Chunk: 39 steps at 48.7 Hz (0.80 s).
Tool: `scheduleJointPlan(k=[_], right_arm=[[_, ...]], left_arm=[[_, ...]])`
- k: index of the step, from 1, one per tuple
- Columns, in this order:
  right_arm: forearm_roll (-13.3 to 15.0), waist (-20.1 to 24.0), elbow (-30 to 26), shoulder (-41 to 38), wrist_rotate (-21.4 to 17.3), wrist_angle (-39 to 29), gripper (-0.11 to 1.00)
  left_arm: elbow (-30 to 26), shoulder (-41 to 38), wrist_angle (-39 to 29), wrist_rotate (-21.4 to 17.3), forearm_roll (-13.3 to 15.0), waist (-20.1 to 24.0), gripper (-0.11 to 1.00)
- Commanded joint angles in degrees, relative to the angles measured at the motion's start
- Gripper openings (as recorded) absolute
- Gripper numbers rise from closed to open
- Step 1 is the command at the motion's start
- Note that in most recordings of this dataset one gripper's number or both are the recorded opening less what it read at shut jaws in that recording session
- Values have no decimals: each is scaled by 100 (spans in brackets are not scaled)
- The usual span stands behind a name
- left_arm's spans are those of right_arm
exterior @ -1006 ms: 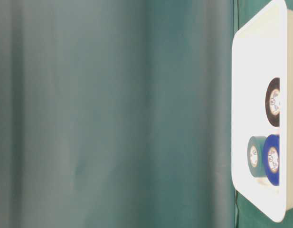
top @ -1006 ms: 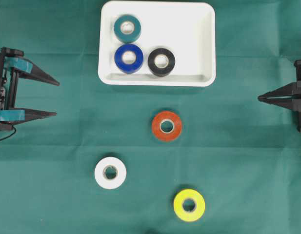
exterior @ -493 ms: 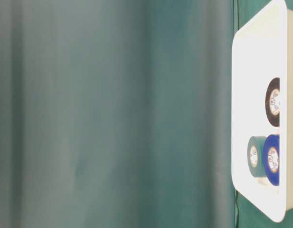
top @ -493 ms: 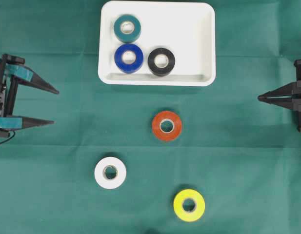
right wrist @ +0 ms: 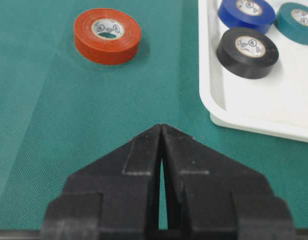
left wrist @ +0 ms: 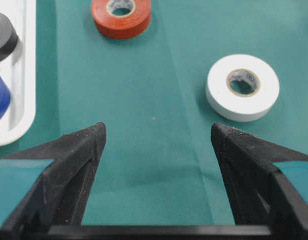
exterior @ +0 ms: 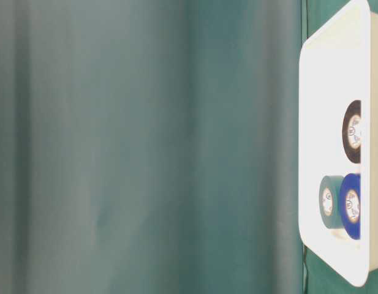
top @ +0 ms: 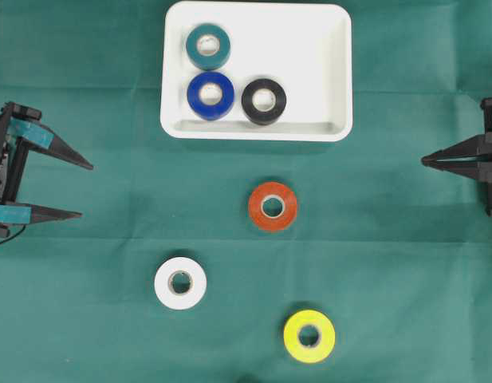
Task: Put the tape into the white case with the left arm.
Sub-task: 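Withdraw the left gripper back to the left side, then move the left gripper over the white tape roll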
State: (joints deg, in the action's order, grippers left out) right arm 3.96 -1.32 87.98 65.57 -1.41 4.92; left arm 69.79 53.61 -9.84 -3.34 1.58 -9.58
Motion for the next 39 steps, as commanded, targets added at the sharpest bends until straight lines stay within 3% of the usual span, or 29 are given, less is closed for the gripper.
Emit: scheduleJointPlan(k=[1,25,39], right_arm=[[0,0,-53,-35,-9,62,-10],[0,0,-62,-35,-9,62,-10],[0,0,-62,-35,-9,62,-10]], left_arm=[[-70,-18,26,-18,9,-62,84],[-97,-35,18,-18,9,-176,84],[-352,-642,149,-35,9,-422,84]])
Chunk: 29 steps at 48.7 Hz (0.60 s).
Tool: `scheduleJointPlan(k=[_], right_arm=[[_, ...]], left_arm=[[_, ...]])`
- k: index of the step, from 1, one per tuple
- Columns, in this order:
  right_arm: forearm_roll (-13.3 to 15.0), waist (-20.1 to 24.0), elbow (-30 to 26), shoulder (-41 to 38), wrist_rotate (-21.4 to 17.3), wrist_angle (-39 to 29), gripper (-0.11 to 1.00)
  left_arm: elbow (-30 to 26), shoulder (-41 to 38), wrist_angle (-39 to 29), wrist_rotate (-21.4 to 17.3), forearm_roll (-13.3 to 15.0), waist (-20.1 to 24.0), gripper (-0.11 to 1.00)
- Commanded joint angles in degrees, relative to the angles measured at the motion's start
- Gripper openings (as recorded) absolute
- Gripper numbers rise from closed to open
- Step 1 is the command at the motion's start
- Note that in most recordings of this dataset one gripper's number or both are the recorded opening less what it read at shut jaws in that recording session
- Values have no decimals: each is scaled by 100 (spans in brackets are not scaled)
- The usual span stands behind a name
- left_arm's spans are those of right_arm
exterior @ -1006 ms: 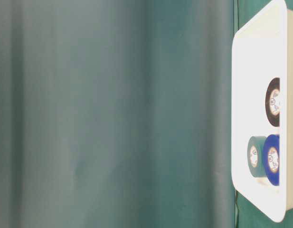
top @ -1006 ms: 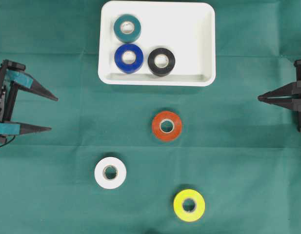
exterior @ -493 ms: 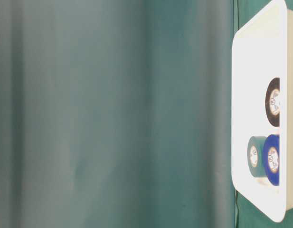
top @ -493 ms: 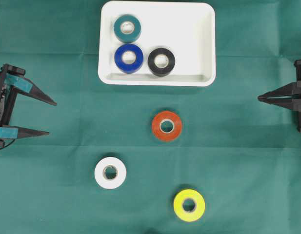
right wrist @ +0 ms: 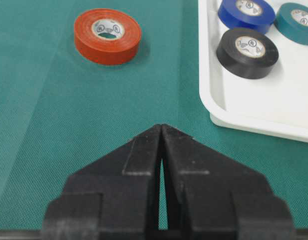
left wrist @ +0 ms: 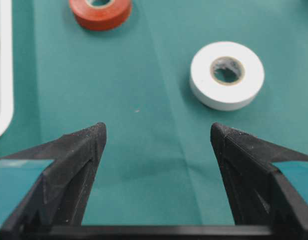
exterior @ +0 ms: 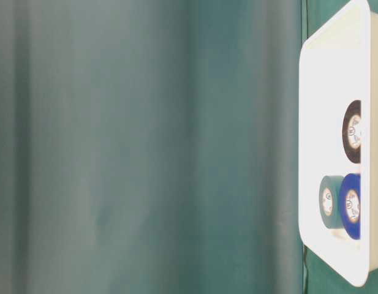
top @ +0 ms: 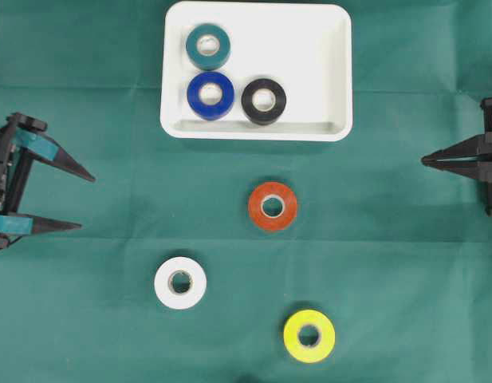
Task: Put the tape into the white case with the left arm.
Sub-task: 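Move the left gripper over the white tape roll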
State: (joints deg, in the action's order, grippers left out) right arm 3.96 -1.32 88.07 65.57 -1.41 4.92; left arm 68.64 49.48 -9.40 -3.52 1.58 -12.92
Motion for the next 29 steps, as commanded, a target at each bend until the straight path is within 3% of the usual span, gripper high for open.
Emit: scheduleJointPlan(k=[1,10,29], right_arm=[[0,0,-70,-35,-9,62,-9],[0,0,-70,-35,-9,62,-10],[0,0,-62,-35,-9,62,-10]], left_arm=[[-272,-308,132,-18,9,-123,84],[-712,-1336,202,-44,0,-334,84],[-1705,-2971,202,-44,0,-343,84]])
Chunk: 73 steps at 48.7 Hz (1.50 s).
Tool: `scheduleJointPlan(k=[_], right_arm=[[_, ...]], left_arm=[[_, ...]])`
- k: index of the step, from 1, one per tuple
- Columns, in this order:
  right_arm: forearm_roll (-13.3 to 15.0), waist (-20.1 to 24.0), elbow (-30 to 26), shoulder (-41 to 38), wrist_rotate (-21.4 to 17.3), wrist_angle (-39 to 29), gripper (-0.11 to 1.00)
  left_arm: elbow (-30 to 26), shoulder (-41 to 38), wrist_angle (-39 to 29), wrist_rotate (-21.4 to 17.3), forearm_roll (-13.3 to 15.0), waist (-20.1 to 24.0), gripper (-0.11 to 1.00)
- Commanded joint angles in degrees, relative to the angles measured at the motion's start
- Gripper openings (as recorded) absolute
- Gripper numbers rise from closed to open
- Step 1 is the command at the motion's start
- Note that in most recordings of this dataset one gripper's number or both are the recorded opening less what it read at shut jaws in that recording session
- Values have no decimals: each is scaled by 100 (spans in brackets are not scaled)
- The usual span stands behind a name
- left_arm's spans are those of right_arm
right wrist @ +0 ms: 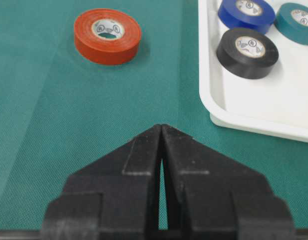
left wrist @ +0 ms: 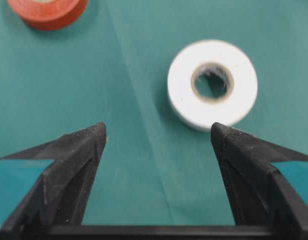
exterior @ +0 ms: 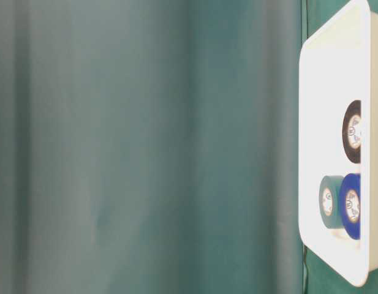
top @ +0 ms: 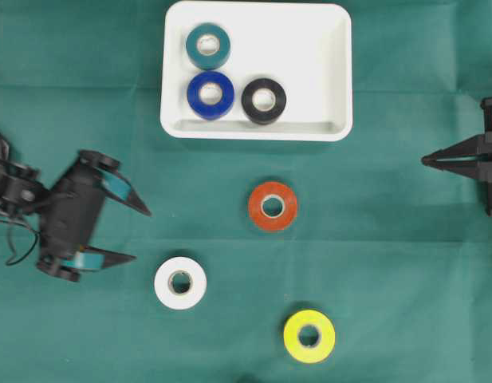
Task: Put the tape into the white case with the left arm.
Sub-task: 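Move the left gripper over the white tape roll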
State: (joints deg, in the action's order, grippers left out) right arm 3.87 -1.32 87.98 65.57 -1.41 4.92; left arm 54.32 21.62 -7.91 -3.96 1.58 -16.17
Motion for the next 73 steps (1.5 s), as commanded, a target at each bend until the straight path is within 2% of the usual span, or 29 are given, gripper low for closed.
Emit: scheduleJointPlan(k=[1,18,66,73], right_arm=[[9,0,-53,-35,-9,62,-10],[9,0,-44,-35,-9,70,-10],[9,0,-44,-35,-9,70,-10],[9,0,-44,-35,-9,70,-10]], left_arm=[[-316,-237,53,0,0,-26,84],[-835,-888,26,-18,-9,-44,84],[-1406,-2294,-70,-18,-26,-264,84],[-1441,-2435,-70,-132,-26,-264,84]])
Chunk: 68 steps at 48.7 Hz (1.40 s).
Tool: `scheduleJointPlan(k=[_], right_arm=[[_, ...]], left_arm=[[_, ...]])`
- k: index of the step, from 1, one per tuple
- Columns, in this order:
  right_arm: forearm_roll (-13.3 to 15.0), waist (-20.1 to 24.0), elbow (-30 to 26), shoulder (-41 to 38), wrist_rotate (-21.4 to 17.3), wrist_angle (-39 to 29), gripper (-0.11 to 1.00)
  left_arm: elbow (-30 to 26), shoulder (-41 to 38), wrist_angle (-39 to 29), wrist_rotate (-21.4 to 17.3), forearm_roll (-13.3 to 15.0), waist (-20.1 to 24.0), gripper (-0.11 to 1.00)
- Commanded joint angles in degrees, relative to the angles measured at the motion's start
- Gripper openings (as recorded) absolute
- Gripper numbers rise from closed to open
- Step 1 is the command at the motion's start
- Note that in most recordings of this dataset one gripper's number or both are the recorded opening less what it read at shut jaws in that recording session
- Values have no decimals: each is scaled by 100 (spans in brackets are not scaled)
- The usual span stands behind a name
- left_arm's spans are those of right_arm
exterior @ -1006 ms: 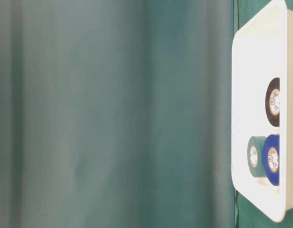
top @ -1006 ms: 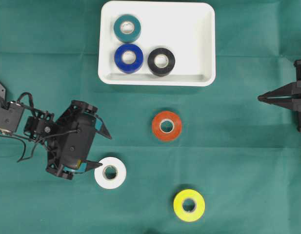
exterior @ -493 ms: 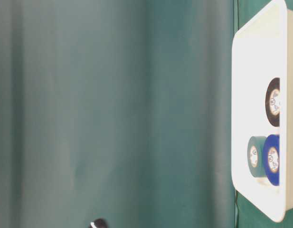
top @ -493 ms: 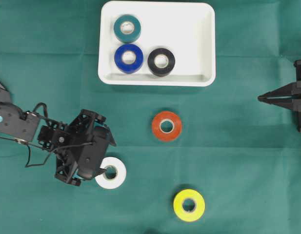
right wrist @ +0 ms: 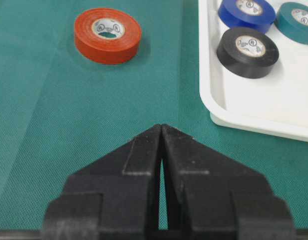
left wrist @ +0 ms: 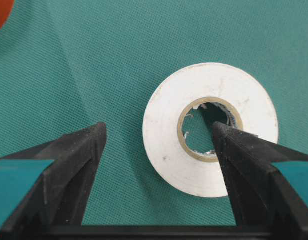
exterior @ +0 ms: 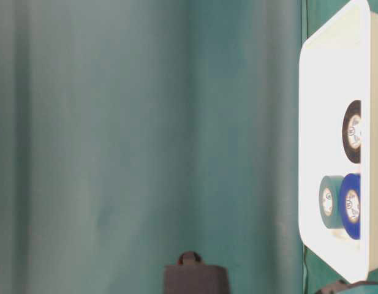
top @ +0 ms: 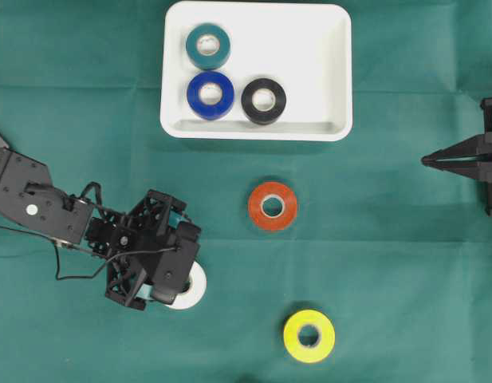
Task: Put the tape into the white case with the left arm.
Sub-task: 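Move the left gripper over the white tape roll, then lower the left gripper onto the white roll's rim and close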
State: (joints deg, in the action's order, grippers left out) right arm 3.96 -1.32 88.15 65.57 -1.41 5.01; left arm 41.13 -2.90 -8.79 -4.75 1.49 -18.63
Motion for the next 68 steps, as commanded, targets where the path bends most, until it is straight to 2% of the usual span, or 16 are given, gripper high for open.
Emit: scheduleJointPlan(k=[1,9,24,29,32,39,41,55,68], right_arm=[[0,0,-62,-35,-9,62,-10],[0,0,-62,-35,-9,62,-9],[0,0,-53,-35,-9,79,-9],[0,0,-53,-35,-9,79,-10],[0,0,-53,-35,-9,79,-9],[0,0,-53,-35,-9,79,-9],[0,0,-53,-35,-9,79,-10],[0,0,-53,-35,-9,79,-10],[0,0,-53,-35,-9,79,-9]], left_arm=[[-123,-18,18,-88,-18,-18,84],[-220,-167,18,-264,-18,-18,84],[-334,-422,18,-246,-18,9,83],[-334,-422,18,-237,-18,9,79],[-334,-422,18,-237,-18,9,72],[-334,-404,18,-237,-18,9,34],[-334,-404,18,-237,-18,9,26],[-343,-299,-62,-237,-18,9,26],[-492,387,-853,-220,-9,-53,26]])
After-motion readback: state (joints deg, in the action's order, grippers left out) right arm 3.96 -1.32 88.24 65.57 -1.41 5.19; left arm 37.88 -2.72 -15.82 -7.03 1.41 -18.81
